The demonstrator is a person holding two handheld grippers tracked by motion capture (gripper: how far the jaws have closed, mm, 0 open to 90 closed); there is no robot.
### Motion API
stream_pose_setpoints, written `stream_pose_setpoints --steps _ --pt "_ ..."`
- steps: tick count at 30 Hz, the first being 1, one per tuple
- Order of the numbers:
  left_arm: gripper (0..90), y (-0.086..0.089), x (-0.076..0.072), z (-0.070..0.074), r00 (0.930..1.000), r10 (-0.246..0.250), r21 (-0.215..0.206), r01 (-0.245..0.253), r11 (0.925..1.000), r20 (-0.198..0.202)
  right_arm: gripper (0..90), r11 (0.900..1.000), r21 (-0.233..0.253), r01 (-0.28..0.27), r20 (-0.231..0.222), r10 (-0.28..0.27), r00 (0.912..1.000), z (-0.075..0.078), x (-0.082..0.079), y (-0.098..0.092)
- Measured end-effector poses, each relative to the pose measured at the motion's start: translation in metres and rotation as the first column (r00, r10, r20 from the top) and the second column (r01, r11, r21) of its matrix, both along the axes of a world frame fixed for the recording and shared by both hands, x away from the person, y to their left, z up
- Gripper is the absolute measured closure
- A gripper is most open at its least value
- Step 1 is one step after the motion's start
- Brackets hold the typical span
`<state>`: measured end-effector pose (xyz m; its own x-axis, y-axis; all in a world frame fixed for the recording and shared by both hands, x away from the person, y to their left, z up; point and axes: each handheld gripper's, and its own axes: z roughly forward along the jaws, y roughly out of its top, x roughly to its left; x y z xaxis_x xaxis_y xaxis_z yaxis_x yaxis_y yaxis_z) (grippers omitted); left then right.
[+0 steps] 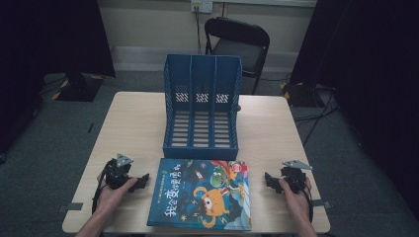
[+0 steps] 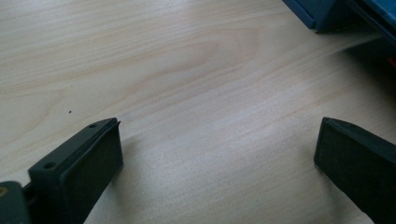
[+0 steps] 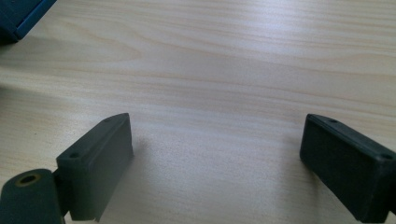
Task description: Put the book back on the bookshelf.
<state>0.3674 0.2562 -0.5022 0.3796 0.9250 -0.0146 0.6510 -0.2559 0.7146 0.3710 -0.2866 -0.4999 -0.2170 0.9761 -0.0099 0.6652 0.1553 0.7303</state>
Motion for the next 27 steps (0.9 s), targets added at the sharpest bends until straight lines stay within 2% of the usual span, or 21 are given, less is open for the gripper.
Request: stream_pose_setpoints --steps 5,11,15,18,23,24,27 --pt "1.4 -0.001 0.000 0.002 0.9998 -0.006 0.012 0.006 0.9999 -0.020 8.9 1.000 0.001 0.000 0.000 0.000 1.0000 0.000 0.000 0.000" --pt "4.1 0.000 -0.001 0.004 0.9997 -0.002 0.007 0.002 1.0000 -0.023 9.2 1.000 -0.005 -0.001 0.001 0.001 1.0000 0.000 0.000 0.000" --pt "12.9 0.001 -0.003 0.005 0.9998 0.004 -0.001 -0.004 1.0000 -0.020 10.2 1.000 -0.005 -0.006 -0.002 0.006 1.0000 0.000 0.000 0.000" --pt "17.7 0.002 -0.005 0.008 0.9993 0.015 0.010 -0.014 0.9998 -0.034 12.4 0.999 -0.005 -0.045 -0.012 0.045 0.9989 0.002 -0.002 0.000" --pt "22.3 0.001 -0.006 0.011 0.9987 0.014 0.018 -0.013 0.9997 -0.048 17.1 0.998 -0.001 -0.068 -0.016 0.068 0.9975 0.003 -0.004 0.001" --pt "23.0 0.002 -0.006 0.012 0.9983 0.004 0.001 -0.004 1.0000 -0.058 19.9 0.996 0.004 -0.087 -0.021 0.087 0.9960 0.005 -0.005 0.002" --pt "24.1 0.001 -0.008 0.013 0.9977 -0.007 -0.015 0.006 0.9999 -0.067 23.6 0.993 0.018 -0.115 -0.027 0.115 0.9930 0.007 -0.006 0.004"
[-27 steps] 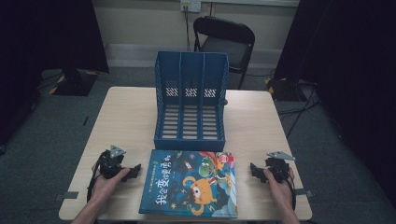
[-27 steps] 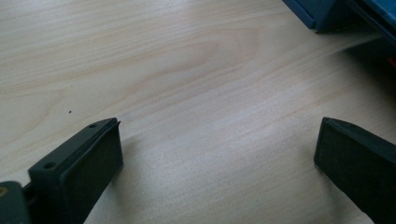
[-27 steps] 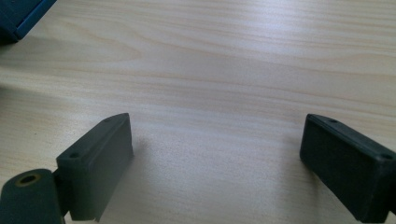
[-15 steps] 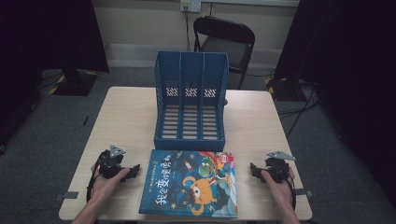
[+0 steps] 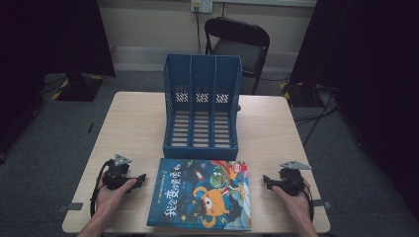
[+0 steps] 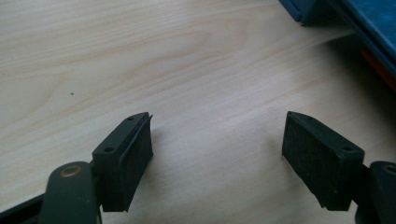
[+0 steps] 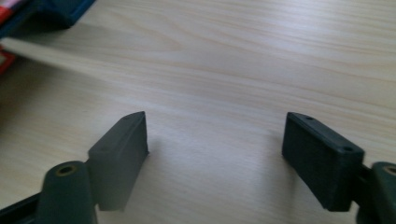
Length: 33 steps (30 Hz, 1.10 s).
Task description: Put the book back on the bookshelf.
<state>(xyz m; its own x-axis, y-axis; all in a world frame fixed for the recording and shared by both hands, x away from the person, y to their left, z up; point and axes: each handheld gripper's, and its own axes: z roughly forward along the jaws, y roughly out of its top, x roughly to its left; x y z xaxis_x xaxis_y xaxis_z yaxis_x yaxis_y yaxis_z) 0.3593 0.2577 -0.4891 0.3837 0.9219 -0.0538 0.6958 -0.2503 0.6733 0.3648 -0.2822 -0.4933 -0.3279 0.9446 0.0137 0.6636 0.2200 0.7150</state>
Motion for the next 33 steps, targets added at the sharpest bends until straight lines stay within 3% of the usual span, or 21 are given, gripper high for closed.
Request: stream_pose_setpoints --steps 4,6,9,15,17,19,23,25,30,33 --pt "24.8 -0.002 -0.005 0.005 0.9992 -0.039 -0.034 0.039 0.9987 -0.008 29.0 0.998 0.037 -0.050 0.012 0.050 0.9987 0.008 -0.004 0.007" --pt "25.4 -0.003 -0.007 0.007 0.9992 -0.038 -0.060 0.038 0.9975 0.015 30.8 0.997 0.049 -0.063 0.018 0.062 0.9979 0.010 -0.004 0.009" --pt "25.5 -0.004 -0.009 0.014 0.9976 -0.057 -0.058 0.059 0.9966 0.040 34.3 0.991 0.079 -0.109 0.026 0.107 0.9939 0.020 -0.005 0.015" --pt "28.6 -0.008 -0.013 0.026 0.9934 -0.099 -0.129 0.106 0.9859 0.058 36.8 0.978 0.108 -0.178 0.102 0.168 0.9806 0.046 -0.006 0.024" --pt "30.0 -0.019 -0.016 0.032 0.9868 -0.137 -0.117 0.147 0.9822 0.086 37.8 0.970 0.111 -0.216 0.117 0.203 0.9722 0.054 0.000 0.033" --pt "30.5 -0.024 -0.016 0.034 0.9837 -0.155 -0.128 0.166 0.9779 0.092 38.2 0.969 0.109 -0.224 0.119 0.211 0.9703 0.055 0.002 0.036" --pt "35.7 -0.036 -0.015 0.032 0.9781 -0.190 -0.142 0.201 0.9693 0.084 41.8 0.949 0.131 -0.287 0.126 0.272 0.9541 0.047 0.013 0.056" --pt "35.7 -0.040 -0.013 0.029 0.9773 -0.199 -0.159 0.208 0.9651 0.074 41.7 0.943 0.145 -0.299 0.124 0.283 0.9512 0.043 0.014 0.059" --pt "35.7 -0.043 -0.010 0.024 0.9735 -0.223 -0.179 0.229 0.9570 0.049 38.3 0.938 0.133 -0.321 0.106 0.308 0.9454 0.038 0.020 0.063" --pt "35.8 -0.043 -0.009 0.023 0.9743 -0.221 -0.185 0.225 0.9565 0.043 35.8 0.932 0.128 -0.338 0.091 0.329 0.9401 0.033 0.025 0.066"
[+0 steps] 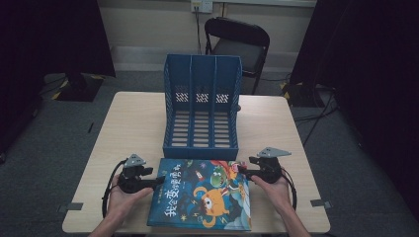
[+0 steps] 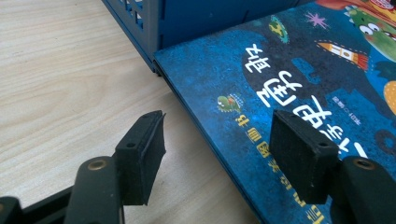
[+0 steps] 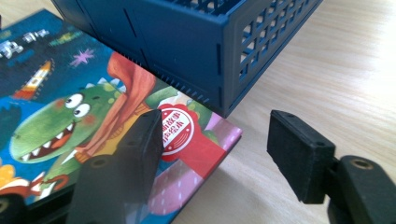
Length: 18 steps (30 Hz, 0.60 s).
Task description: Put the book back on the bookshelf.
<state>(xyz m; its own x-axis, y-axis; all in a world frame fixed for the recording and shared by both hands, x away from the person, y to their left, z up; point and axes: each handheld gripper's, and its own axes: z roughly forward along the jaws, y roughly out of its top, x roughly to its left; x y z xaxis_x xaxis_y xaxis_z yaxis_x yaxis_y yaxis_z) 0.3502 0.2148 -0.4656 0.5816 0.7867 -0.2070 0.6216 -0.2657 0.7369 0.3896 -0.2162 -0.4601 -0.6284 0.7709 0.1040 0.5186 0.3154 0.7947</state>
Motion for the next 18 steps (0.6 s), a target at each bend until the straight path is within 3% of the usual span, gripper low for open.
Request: stream_pose_setpoints --steps 5,7,14,18 --pt "45.3 -0.001 0.001 -0.001 0.9992 -0.039 -0.033 0.039 0.9987 -0.007 38.0 0.999 0.023 -0.042 0.007 0.042 0.9991 -0.003 0.001 0.005" --pt "45.3 -0.003 0.000 -0.002 0.9979 -0.065 -0.045 0.064 0.9969 -0.009 37.5 0.998 0.025 -0.050 0.014 0.050 0.9986 -0.004 0.000 0.007" --pt "46.0 -0.003 -0.001 -0.002 0.9970 -0.077 -0.042 0.077 0.9962 -0.003 37.8 0.999 0.003 -0.050 0.017 0.050 0.9986 -0.002 -0.006 0.007" --pt "48.0 0.002 -0.001 -0.005 0.9968 -0.073 -0.097 0.070 0.9928 -0.032 38.0 0.998 0.001 -0.063 0.009 0.063 0.9980 -0.001 -0.016 0.003"
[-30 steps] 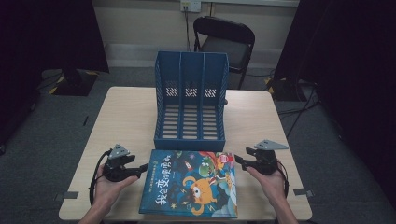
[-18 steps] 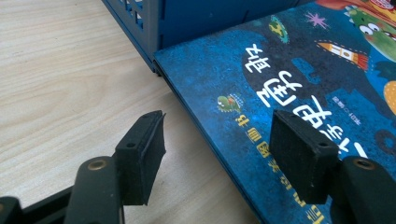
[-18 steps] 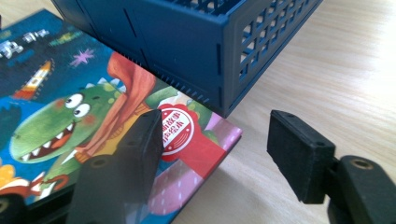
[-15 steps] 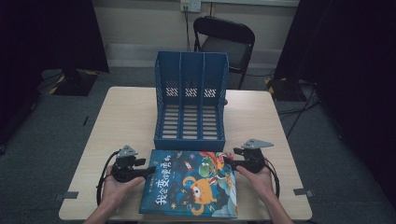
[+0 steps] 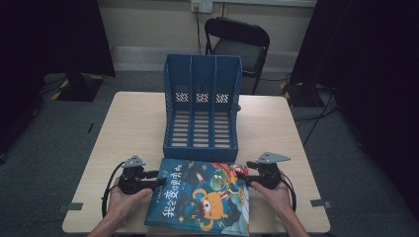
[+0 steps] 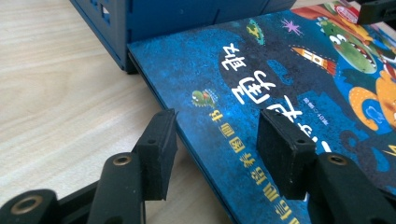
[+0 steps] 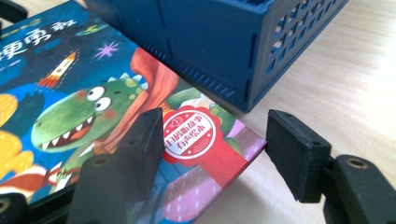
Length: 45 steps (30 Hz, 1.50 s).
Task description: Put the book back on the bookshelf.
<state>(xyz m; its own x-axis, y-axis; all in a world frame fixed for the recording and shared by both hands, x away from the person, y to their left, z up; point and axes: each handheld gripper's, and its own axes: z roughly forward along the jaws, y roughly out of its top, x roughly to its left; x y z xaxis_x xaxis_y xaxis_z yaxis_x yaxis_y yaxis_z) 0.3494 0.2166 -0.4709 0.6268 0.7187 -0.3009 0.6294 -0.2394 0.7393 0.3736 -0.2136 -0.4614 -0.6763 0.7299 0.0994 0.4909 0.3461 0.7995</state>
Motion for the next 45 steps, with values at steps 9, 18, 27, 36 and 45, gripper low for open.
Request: stream_pose_setpoints --steps 9,18,27,36,45 --pt "51.4 -0.002 -0.006 0.001 0.9997 -0.023 0.004 0.023 0.9997 -0.002 38.3 0.999 -0.031 -0.017 0.000 0.017 0.9999 0.004 -0.020 -0.005" --pt "52.7 -0.004 -0.009 0.001 0.9988 -0.049 0.001 0.049 0.9988 0.003 41.7 0.998 -0.047 -0.030 -0.021 0.029 0.9994 0.008 -0.039 -0.012" --pt "53.0 -0.004 -0.008 0.001 0.9980 -0.062 0.001 0.062 0.9981 0.010 49.6 0.994 -0.036 -0.106 -0.010 0.106 0.9943 0.019 -0.023 0.009" --pt "56.7 -0.006 -0.010 0.002 0.9960 -0.087 0.013 0.087 0.9961 0.022 54.2 0.986 -0.034 -0.165 -0.048 0.164 0.9854 0.015 -0.014 0.034" --pt "56.7 -0.009 -0.009 0.003 0.9974 -0.071 0.008 0.071 0.9975 0.009 58.2 0.981 -0.017 -0.192 -0.060 0.191 0.9798 0.012 -0.022 0.033"
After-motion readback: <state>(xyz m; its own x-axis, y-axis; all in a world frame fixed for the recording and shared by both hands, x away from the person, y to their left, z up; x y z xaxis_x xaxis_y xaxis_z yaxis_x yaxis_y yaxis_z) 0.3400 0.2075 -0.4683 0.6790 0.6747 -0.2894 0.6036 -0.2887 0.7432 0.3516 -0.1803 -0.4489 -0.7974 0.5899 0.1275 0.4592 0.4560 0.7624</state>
